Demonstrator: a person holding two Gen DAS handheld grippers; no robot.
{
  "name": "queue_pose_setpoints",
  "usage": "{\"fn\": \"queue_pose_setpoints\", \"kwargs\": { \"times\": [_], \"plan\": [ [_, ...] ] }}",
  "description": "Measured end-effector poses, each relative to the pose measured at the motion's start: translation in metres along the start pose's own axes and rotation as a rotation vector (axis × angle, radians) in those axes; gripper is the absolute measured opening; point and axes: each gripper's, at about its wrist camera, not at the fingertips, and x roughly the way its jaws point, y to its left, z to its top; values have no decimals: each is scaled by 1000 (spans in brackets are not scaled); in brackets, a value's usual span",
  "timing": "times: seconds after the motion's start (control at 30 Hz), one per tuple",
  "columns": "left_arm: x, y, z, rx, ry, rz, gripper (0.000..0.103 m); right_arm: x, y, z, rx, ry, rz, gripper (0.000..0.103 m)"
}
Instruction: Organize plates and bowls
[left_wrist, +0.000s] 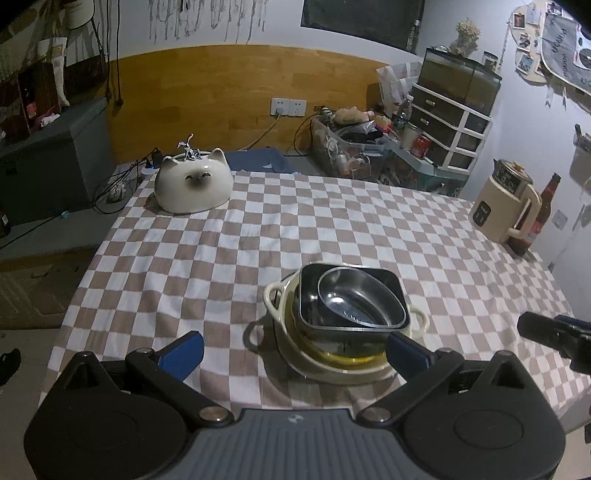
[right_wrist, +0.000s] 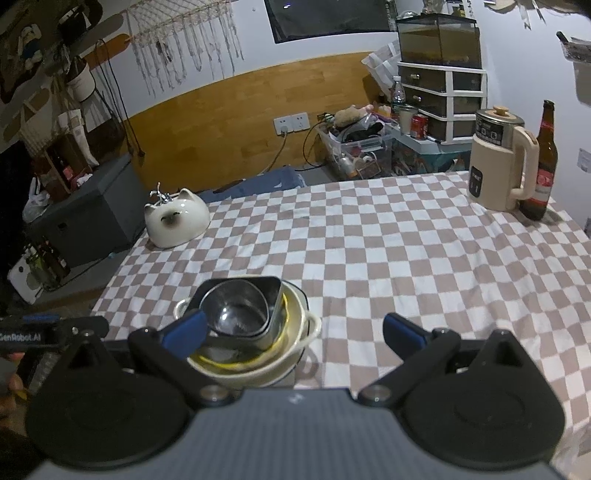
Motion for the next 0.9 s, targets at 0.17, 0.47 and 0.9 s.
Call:
{"fn": "queue_pose_setpoints", "kwargs": {
  "times": [0.17, 0.47, 0.9],
  "plan": [
    [-11, 4, -14, -9, -4, 16, 103, -6, 4, -5, -7, -7, 0, 102],
    [-24, 10, -33, -19, 8, 37, 103, -15, 9, -13, -22, -15, -19, 102],
    [-22, 30, -28, 67, 24, -10, 103, -14, 20, -24, -10, -33, -61, 102]
  ]
}}
